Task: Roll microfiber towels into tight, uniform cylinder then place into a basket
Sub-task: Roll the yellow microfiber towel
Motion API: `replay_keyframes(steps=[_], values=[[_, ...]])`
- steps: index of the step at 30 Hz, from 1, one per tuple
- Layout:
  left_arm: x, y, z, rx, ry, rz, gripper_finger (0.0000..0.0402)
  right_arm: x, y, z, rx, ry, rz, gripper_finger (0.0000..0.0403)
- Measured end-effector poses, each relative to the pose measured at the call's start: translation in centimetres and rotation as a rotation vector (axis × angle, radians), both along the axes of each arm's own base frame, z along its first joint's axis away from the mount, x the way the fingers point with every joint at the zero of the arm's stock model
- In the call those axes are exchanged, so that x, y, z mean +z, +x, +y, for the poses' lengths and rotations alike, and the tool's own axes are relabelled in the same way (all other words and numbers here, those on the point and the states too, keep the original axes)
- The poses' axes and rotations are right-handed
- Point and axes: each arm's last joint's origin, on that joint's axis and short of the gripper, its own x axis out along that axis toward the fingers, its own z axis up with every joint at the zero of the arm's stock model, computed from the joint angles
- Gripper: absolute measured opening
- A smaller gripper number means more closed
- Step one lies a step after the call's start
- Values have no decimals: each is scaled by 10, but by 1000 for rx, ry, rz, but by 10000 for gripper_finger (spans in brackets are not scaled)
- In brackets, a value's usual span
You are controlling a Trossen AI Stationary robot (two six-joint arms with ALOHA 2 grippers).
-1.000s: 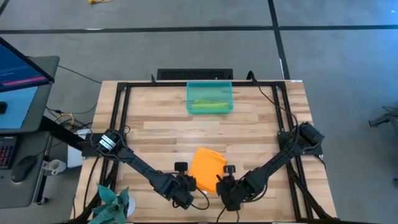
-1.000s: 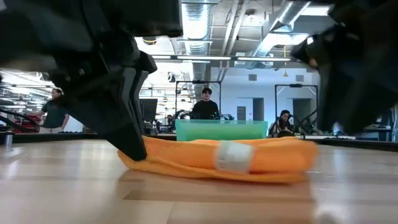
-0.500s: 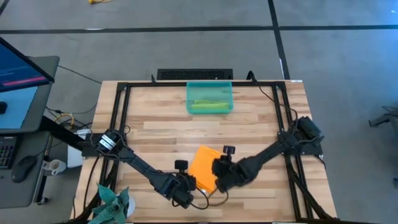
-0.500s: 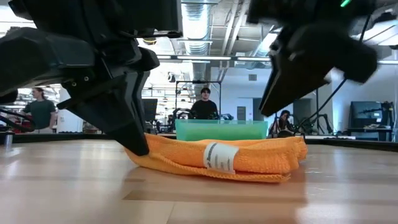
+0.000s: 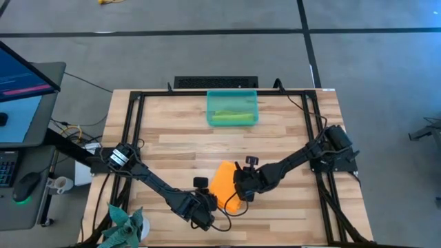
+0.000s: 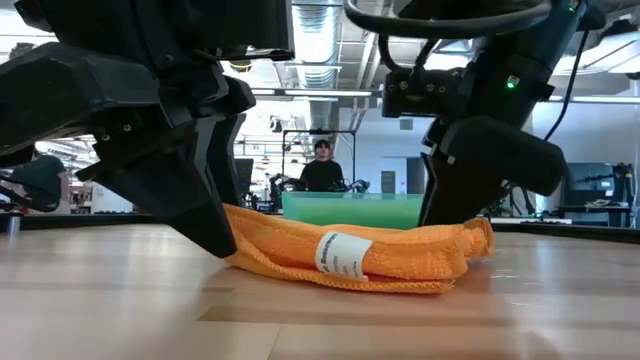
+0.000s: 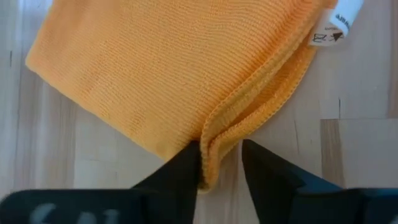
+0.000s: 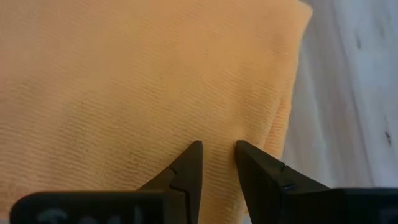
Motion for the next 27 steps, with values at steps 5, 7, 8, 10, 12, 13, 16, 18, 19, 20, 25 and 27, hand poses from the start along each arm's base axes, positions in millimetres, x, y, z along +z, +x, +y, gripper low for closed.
replay_keyframes(steps=[5,7,8,10,12,13,16,18,19,20,25,27], values=[[0,0,0,-17,4,8,152,-1,2,-6,-24,5,3,118],[1,-1,-1,-22,12,11,158,-1,3,-9,-34,5,3,118],[2,-2,-2,-25,26,16,159,-1,3,-11,-42,7,5,118],[9,-3,-4,-23,65,23,160,-1,3,-14,-68,15,12,118],[15,-7,-7,-2,102,29,158,-2,3,-19,-99,26,31,118],[17,-9,-8,6,119,34,157,-2,2,-20,-110,29,41,118],[27,-15,-12,28,179,33,156,-3,1,-22,-135,41,47,118],[31,-19,-14,48,223,26,156,-6,-1,-24,-170,53,45,118],[32,-22,-13,61,247,27,156,-8,-4,-26,-200,60,50,118],[32,-25,-13,74,270,29,156,-9,-6,-28,-238,63,58,118],[34,-31,-8,151,298,33,155,-13,-17,-41,-454,66,113,118],[33,-31,-8,156,295,27,155,-13,-19,-42,-532,82,111,118]])
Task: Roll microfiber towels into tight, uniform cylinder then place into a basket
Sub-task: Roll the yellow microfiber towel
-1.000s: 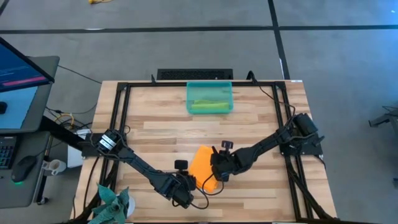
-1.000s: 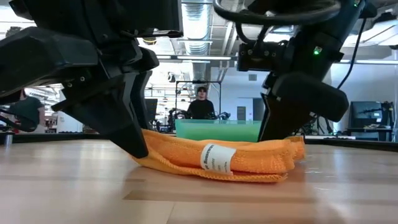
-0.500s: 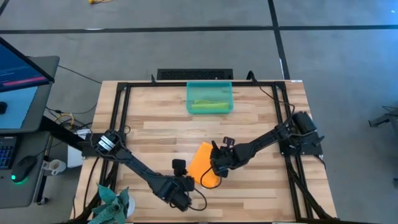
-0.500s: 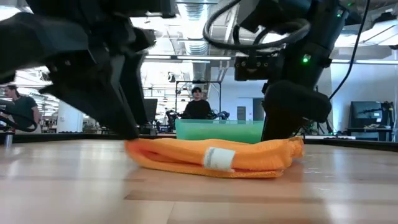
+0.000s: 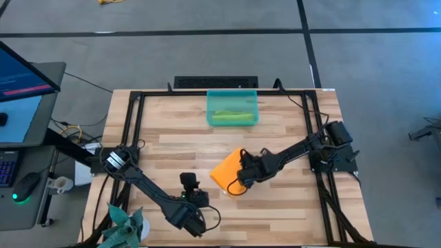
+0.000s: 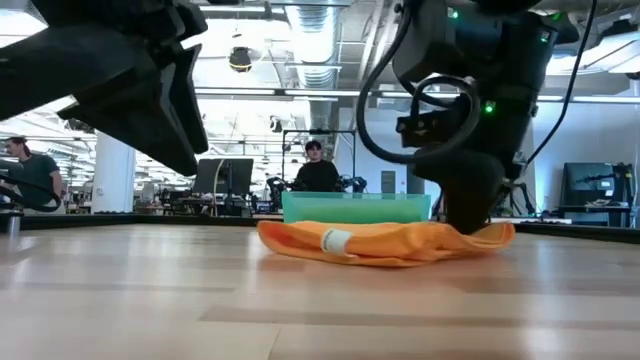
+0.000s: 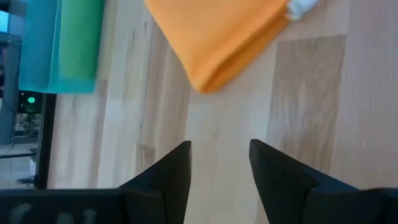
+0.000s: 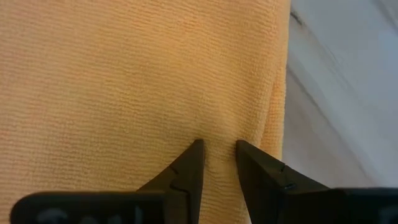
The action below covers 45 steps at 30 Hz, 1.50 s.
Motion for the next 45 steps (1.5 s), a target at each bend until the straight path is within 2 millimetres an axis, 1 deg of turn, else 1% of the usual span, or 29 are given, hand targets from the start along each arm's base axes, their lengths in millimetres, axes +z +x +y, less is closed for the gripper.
replay_keyframes(steps=[4,6,11,14,16,18,21,26,30,32,34,38,41,45], values=[[0,0,0,0,-5,-6,155,1,-3,1,-147,70,-20,118],[-1,3,-1,1,-19,-23,155,2,-2,4,-181,120,-25,118],[-1,13,-2,-29,-61,-72,155,11,3,22,-122,177,-25,118],[-6,23,-1,-58,-102,-116,155,22,1,28,-75,136,-7,118],[-10,28,1,-79,-139,-122,155,34,0,30,-63,102,-32,118],[-14,33,5,-87,-164,-120,155,48,-5,31,-50,63,-58,118],[-17,39,11,-91,-157,-131,155,63,-14,28,-42,-6,-71,118],[-17,55,27,-91,-155,-169,155,99,-34,12,-57,-111,-113,118],[-16,73,44,-93,-250,-211,155,125,-45,0,-89,-160,-222,118],[-19,79,52,-107,-291,-221,155,135,-49,-2,-94,-177,-276,118],[-24,82,59,-115,-324,-213,155,138,-52,-1,-88,-198,-317,118],[-36,79,71,-104,-355,-174,155,130,-57,5,-58,-237,-324,118],[-42,76,75,-149,-320,-124,155,125,-56,7,-48,-233,-289,118],[-43,74,83,-279,-221,4,155,124,-55,8,-49,-226,-285,118]])
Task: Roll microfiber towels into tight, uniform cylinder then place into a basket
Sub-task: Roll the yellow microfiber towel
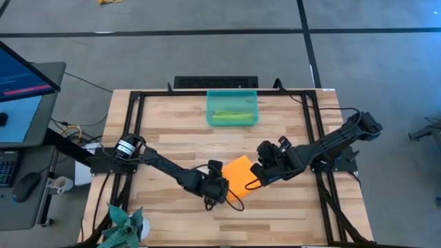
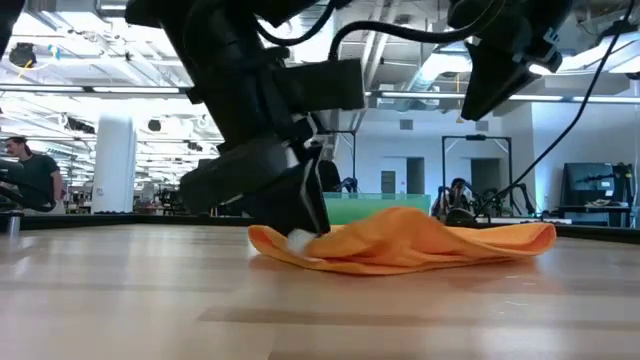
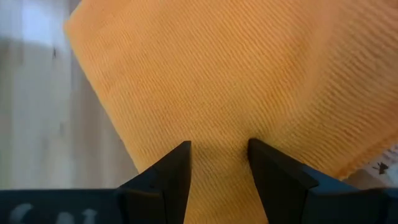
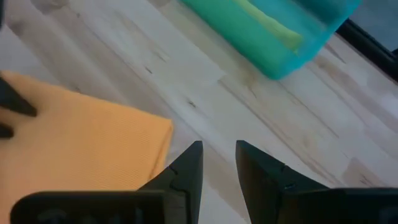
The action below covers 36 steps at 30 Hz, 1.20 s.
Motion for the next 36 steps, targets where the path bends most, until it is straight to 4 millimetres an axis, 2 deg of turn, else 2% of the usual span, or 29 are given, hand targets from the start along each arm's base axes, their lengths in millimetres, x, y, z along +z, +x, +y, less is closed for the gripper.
replay_keyframes(steps=[6,11,15,19,22,29,32,36], values=[[-1,1,30,-132,201,154,155,0,2,1,1,15,-17,118],[-3,-1,61,-48,409,261,155,0,2,1,1,15,-17,118],[6,4,73,33,475,227,155,0,2,1,-1,15,-17,118],[15,9,74,69,428,166,155,0,2,1,-1,15,-16,118],[22,18,72,115,357,30,155,0,2,1,1,14,-15,118],[32,43,62,138,23,-311,155,1,2,1,2,16,-16,118],[33,47,62,148,-2,-386,155,0,2,1,2,17,-15,118],[28,44,62,136,7,-384,155,0,2,1,5,16,-13,118]])
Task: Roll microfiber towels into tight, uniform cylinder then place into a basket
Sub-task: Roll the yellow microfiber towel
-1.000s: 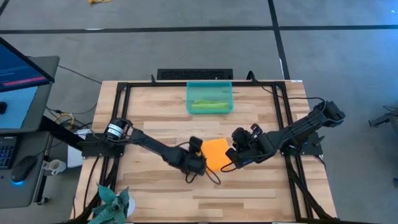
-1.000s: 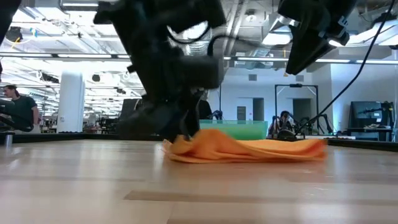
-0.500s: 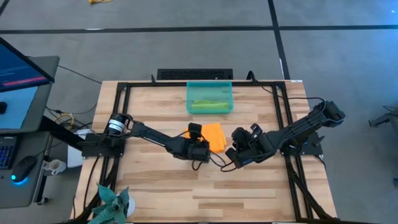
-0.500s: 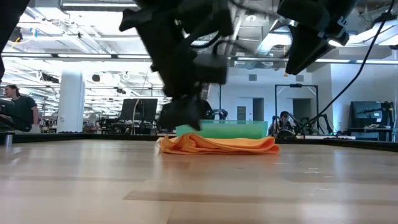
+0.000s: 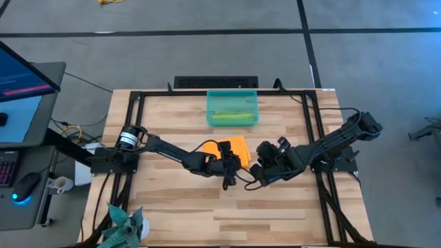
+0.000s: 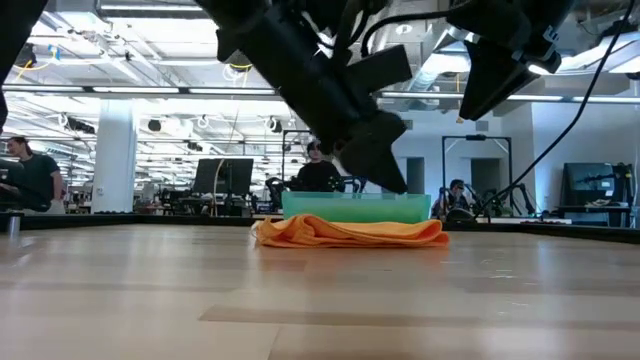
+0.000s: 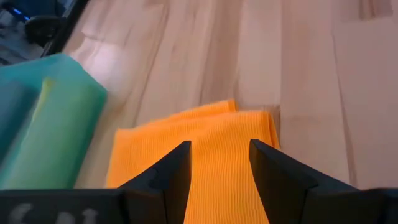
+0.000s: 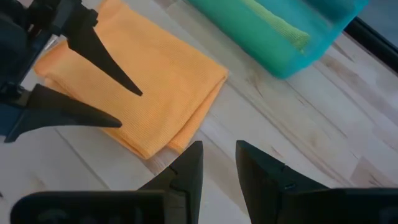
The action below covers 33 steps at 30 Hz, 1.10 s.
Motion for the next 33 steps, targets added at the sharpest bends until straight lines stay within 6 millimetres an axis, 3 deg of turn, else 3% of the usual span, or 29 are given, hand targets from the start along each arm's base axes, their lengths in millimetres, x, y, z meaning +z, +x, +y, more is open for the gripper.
replay_keyframes(steps=[12,20,26,33], values=[[-33,-22,5,-9,-59,94,155,0,0,0,3,-1,1,118],[-43,-34,0,-222,-103,256,155,0,0,0,3,0,-1,118],[-45,-44,-23,-439,47,380,155,0,0,0,3,0,-1,118],[-33,-56,-60,-537,163,475,155,0,0,0,3,0,0,118]])
